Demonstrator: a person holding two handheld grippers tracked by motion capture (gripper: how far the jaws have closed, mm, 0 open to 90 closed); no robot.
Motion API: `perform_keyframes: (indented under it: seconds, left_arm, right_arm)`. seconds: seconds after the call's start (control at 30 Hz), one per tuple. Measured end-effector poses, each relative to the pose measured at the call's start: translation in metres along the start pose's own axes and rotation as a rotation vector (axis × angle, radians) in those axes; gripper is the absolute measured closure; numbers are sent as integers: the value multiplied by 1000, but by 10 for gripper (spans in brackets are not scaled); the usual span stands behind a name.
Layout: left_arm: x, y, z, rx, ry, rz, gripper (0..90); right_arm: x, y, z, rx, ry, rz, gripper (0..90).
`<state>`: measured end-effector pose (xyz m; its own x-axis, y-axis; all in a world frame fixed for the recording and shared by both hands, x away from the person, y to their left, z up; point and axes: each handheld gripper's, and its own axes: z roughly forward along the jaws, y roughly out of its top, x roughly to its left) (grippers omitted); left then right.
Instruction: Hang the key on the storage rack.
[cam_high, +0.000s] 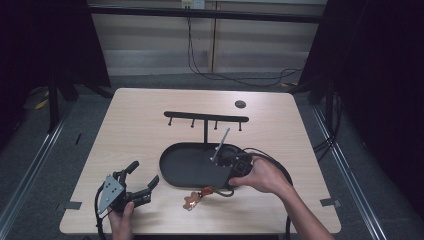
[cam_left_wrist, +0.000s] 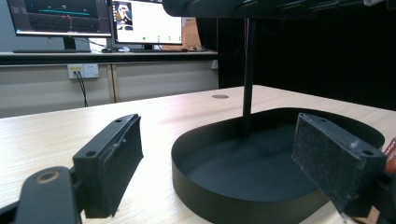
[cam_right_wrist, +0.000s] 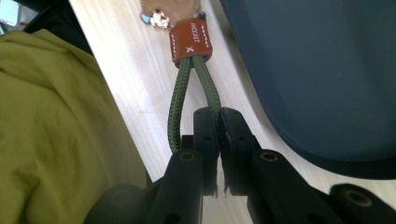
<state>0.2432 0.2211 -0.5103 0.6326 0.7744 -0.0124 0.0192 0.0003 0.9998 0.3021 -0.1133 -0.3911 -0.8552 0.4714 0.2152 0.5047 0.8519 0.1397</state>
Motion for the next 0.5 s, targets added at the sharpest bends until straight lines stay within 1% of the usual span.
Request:
perform_keyframes:
  seconds: [0.03, 0.07, 0.1, 0.13, 0.17, 0.2, 0.3, 0.37, 0.4, 0.5]
  left_arm:
    - [0, 0, 0, -1, 0, -1, 157]
    - [0, 0, 0, 3, 0, 4, 157]
    - [0, 0, 0, 0, 0, 0, 157]
    - [0, 0, 0, 4, 0, 5, 157]
    - [0, 0, 0, 4, 0, 5, 157]
    - [0, 0, 0, 3, 0, 5, 157]
    - [0, 0, 0, 3, 0, 4, 157]
    - [0, 0, 0, 3, -1, 4, 157]
    - [0, 0, 0, 3, -1, 5, 157]
    - [0, 0, 0, 3, -2, 4, 157]
  right_arm:
    - [0, 1, -1, -2, -3, -7, 857]
    - [1, 3, -4, 7, -9, 7, 857]
    - [1, 4, -5, -3, -8, 11, 857]
    - [1, 5, -7, -6, -3, 15, 858]
    - [1, 6, -9, -5, -10, 12, 858]
    - [2, 7, -11, -6, -7, 21, 858]
    - [2, 10, -17, -6, -9, 16, 857]
    - [3, 12, -21, -6, -9, 1, 857]
    - [3, 13, -23, -9, -11, 8, 857]
    - [4, 14, -30, -24, -19, 5, 857]
